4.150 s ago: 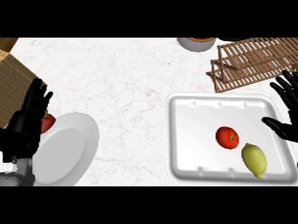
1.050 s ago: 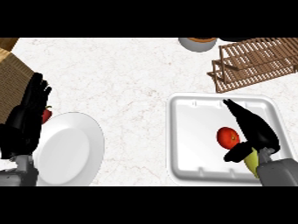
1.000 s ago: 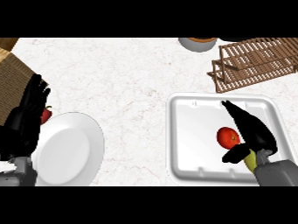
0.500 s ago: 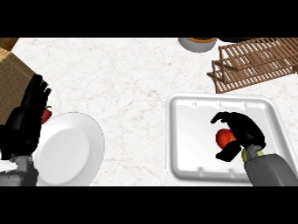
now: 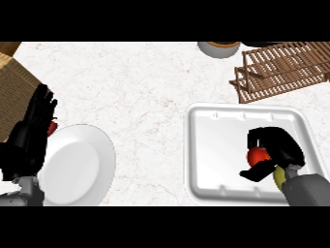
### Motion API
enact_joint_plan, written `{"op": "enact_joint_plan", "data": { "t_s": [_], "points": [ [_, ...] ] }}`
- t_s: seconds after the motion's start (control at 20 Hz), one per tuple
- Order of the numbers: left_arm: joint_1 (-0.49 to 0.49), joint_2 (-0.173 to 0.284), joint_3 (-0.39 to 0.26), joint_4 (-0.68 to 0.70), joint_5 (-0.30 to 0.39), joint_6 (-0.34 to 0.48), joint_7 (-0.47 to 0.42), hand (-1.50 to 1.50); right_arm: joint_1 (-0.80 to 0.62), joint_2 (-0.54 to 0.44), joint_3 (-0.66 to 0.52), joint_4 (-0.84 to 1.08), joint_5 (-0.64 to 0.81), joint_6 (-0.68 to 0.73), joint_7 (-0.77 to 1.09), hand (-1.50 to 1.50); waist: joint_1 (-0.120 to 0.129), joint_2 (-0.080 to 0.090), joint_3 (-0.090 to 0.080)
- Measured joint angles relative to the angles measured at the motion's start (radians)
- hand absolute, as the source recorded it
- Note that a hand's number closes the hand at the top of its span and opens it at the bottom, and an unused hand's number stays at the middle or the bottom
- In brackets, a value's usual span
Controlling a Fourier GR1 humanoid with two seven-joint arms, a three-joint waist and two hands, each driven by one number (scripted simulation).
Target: Pick the tomato from the tray and place it in the tiered shelf
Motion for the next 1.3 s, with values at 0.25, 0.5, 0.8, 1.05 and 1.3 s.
{"op": "enact_joint_plan", "data": {
  "t_s": [0.25,0.5,0.8,1.05,1.3],
  "points": [
    [-0.018,0.005,0.015,0.034,0.007,-0.011,-0.013,0.0,0.033,-0.155,-0.046,0.01,-0.03,0.034,-0.204,1.5,-0.004,0.003,0.003],
    [-0.019,0.007,0.028,0.051,0.007,-0.019,-0.028,0.0,0.076,-0.221,-0.118,-0.113,-0.133,0.156,-0.276,1.5,-0.01,0.003,0.003],
    [0.006,0.003,0.031,0.031,0.005,-0.014,-0.022,0.0,0.104,-0.214,-0.274,-0.318,-0.352,0.277,-0.239,1.5,-0.026,-0.003,0.003],
    [0.013,0.002,0.025,0.001,-0.003,-0.008,-0.001,0.0,0.065,-0.201,-0.451,-0.451,-0.534,0.335,-0.087,1.5,-0.025,-0.003,0.003],
    [-0.012,0.013,0.039,0.028,0.008,-0.024,-0.003,0.0,0.005,-0.245,-0.587,-0.53,-0.626,0.366,0.07,1.5,-0.016,0.001,0.003]
  ]
}}
